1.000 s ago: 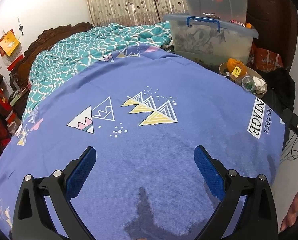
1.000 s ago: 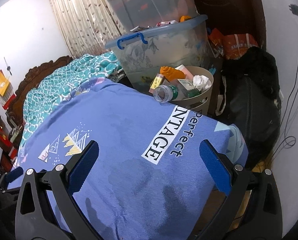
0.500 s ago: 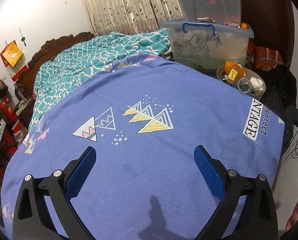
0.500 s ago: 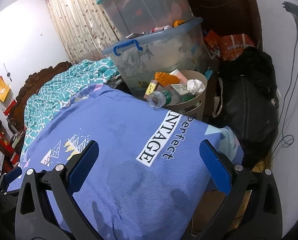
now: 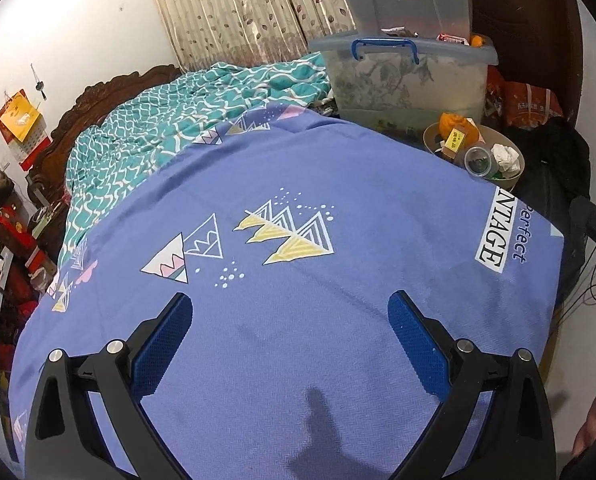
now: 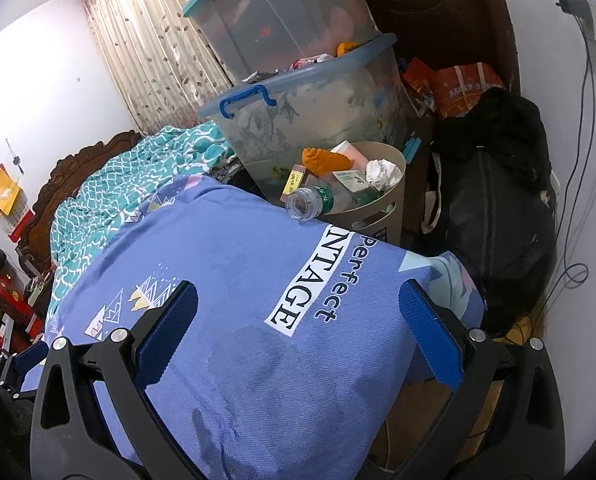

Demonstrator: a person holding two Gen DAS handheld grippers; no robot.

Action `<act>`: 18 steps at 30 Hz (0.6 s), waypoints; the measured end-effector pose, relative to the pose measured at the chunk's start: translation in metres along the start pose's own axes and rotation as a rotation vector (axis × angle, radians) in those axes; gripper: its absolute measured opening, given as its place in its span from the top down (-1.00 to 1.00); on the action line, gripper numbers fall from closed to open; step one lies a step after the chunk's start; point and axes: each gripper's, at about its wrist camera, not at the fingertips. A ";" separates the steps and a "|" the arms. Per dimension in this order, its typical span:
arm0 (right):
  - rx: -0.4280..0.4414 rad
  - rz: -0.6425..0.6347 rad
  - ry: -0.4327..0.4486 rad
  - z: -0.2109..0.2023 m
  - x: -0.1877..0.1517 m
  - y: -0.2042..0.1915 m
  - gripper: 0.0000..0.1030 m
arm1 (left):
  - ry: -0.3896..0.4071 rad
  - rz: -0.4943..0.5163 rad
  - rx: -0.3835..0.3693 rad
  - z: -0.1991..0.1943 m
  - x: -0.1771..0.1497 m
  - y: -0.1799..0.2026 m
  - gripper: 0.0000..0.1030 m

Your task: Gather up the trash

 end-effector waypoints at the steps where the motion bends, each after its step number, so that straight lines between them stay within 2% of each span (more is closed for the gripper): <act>1: 0.001 0.002 0.000 0.000 0.000 0.000 -0.93 | 0.001 0.002 -0.001 -0.001 0.000 0.001 -0.83; 18: 0.024 0.000 0.018 -0.008 0.001 -0.005 -0.93 | 0.016 -0.007 -0.009 -0.011 0.001 -0.001 -0.83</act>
Point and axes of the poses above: each gripper's, at about its wrist camera, not at the fingertips, and z roughly the way its jaws point, y to its right, x to its top, and after that the axes turned 9 degrees about -x, right-handed
